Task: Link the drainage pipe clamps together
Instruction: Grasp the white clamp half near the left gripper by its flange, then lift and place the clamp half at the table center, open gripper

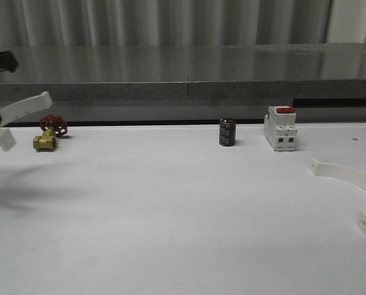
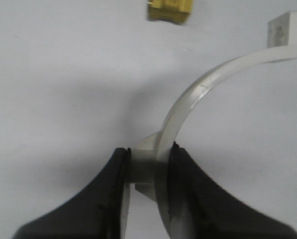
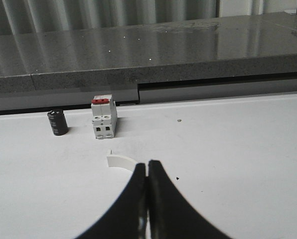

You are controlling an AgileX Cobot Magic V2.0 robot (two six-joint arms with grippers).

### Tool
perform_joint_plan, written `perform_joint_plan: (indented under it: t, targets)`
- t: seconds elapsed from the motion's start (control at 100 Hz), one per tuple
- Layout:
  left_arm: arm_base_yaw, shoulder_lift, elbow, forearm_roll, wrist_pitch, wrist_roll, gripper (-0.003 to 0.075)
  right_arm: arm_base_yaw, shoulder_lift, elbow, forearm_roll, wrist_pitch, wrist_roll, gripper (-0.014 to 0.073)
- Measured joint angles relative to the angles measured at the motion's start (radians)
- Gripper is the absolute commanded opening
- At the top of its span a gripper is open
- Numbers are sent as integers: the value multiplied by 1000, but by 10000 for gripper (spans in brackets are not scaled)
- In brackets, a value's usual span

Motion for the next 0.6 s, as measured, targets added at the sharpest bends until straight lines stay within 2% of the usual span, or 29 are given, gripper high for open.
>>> perform_joint_plan:
  t: [0.17,0.31,0.6]
  targets:
    - [-183,20,0,102,-18,-183,-20,0,0,0,0,0,0,-67]
    - [-301,64,-1,123,-50,-251,-20,0,0,0,0,0,0,-67]
    - [-394,205,-79,127,-58,-306,-20,0,0,0,0,0,0,-67]
